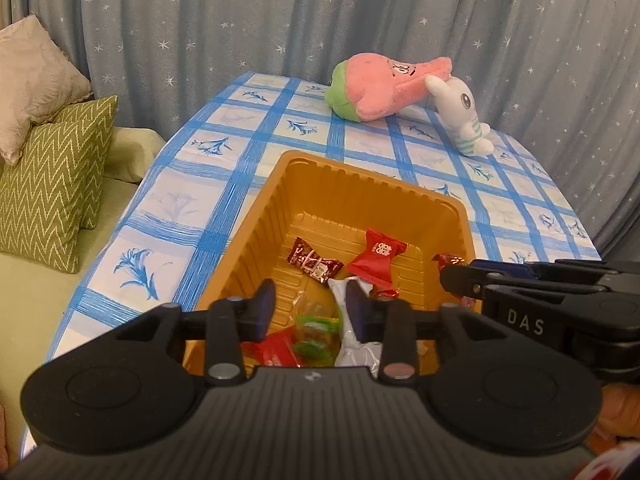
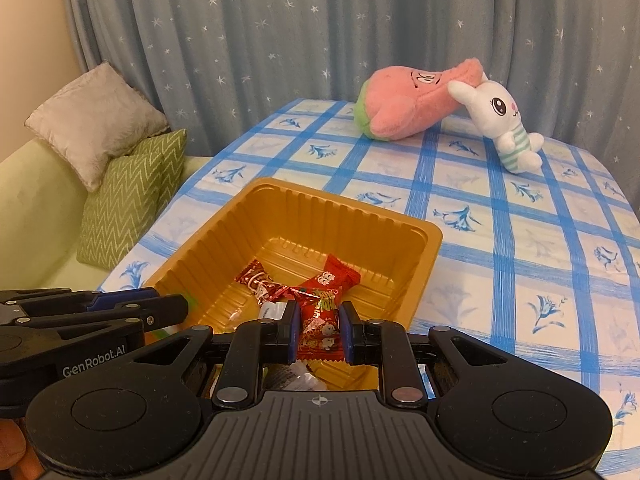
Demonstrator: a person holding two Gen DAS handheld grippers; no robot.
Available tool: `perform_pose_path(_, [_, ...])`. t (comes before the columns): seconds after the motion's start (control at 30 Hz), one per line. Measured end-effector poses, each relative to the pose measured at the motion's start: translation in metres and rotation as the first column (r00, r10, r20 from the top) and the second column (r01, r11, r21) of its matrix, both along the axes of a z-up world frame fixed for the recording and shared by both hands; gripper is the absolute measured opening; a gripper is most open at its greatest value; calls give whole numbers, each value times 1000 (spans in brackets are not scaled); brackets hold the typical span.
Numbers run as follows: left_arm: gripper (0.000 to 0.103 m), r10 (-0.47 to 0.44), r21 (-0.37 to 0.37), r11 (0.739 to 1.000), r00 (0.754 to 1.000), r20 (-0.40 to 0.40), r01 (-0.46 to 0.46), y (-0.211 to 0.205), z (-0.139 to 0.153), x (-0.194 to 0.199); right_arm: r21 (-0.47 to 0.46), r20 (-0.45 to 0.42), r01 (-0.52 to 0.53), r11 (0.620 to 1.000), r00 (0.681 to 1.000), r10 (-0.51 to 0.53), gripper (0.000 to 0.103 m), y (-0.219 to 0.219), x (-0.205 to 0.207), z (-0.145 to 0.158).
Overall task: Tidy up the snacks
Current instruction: 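Lower both candies into the tray with the left and right tools, then open both tools to release the candies into the tray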
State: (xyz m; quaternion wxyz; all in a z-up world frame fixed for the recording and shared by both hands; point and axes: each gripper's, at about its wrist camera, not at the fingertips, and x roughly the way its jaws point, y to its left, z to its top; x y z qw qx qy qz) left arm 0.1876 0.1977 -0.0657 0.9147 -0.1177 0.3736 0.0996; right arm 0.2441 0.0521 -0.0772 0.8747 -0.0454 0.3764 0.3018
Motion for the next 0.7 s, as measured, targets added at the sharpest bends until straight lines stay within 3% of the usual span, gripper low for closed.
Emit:
perform_pose_path(0.67, [36,7,34,999,1000,-1,-7,10,2,-13,67,-1,-30,997,1000,31,22,8,3,5])
perform_pose_path(0.7, [38,9,36,999,1000,-2,-9,10,2,-14,73,-1,-20,997,1000,20,26,7,5,5])
